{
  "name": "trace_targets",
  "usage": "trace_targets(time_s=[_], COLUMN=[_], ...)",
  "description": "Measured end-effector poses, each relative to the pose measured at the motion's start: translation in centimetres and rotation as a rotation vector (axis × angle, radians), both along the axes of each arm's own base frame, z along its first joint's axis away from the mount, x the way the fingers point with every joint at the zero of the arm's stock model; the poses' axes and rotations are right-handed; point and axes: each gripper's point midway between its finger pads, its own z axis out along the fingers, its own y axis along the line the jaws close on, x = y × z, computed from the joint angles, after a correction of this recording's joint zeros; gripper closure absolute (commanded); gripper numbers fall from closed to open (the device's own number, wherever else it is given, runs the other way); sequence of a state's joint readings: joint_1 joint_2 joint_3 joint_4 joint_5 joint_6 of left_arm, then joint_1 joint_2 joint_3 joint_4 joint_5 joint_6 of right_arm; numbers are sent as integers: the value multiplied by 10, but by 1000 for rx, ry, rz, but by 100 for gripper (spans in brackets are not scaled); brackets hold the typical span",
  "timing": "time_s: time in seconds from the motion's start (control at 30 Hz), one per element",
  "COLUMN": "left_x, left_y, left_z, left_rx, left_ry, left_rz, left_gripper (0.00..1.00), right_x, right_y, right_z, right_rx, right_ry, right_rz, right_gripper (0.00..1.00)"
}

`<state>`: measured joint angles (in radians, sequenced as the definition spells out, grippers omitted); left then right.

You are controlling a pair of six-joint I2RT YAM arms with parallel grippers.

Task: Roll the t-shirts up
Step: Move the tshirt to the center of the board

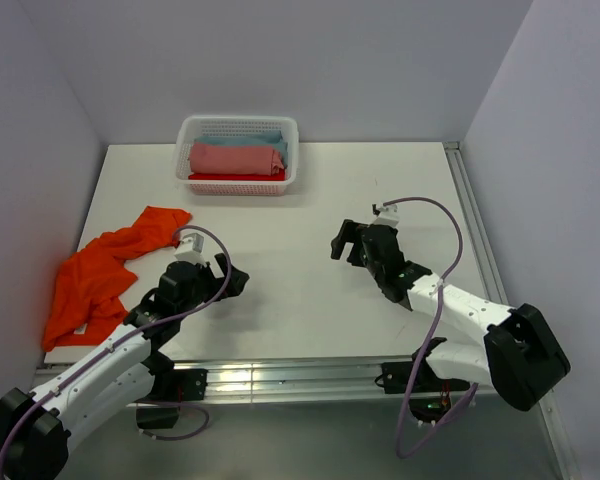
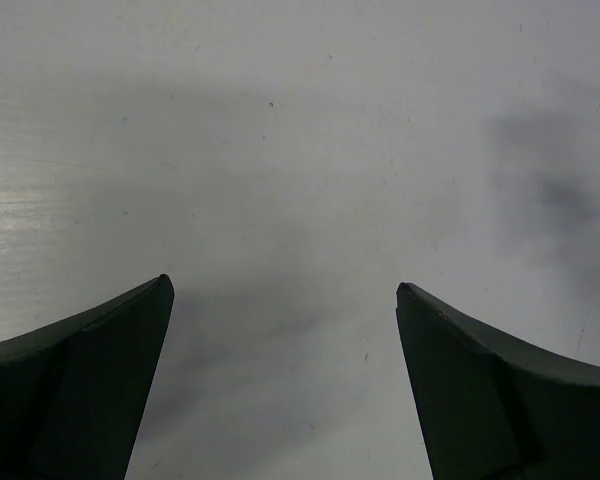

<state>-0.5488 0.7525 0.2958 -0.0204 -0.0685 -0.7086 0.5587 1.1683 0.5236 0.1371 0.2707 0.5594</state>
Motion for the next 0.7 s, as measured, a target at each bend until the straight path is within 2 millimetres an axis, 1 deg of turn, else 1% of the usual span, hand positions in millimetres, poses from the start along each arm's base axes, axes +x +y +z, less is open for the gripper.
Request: trace_targets(time_s=[0.07, 0.17, 0.27, 0.33, 0.4, 0.57, 0.7], left_x=[0, 2, 3, 5, 9, 18, 19], left_y=[1, 3, 10, 18, 31, 70, 86], left_z=[0, -1, -3, -4, -2, 13, 18], left_rx=[2, 8, 23, 45, 67, 94, 116], left_ry=[-1, -2, 3, 14, 26, 36, 13], left_rz=[5, 20, 55, 100, 184, 455, 544], left_gripper=[1, 1, 1, 1, 0, 0, 1], right_x=[0, -3, -6, -7, -7, -7, -7], right_y=[0, -1, -2, -3, -3, -3, -3], right_z=[3, 13, 24, 28, 29, 29, 29], right_rx=[5, 27, 53, 62, 63, 62, 62], right_ry=[-9, -50, -97, -116, -122, -122, -122], right_rz=[4, 9, 12, 16, 18, 17, 17], right_gripper=[0, 0, 0, 0, 0, 0, 0])
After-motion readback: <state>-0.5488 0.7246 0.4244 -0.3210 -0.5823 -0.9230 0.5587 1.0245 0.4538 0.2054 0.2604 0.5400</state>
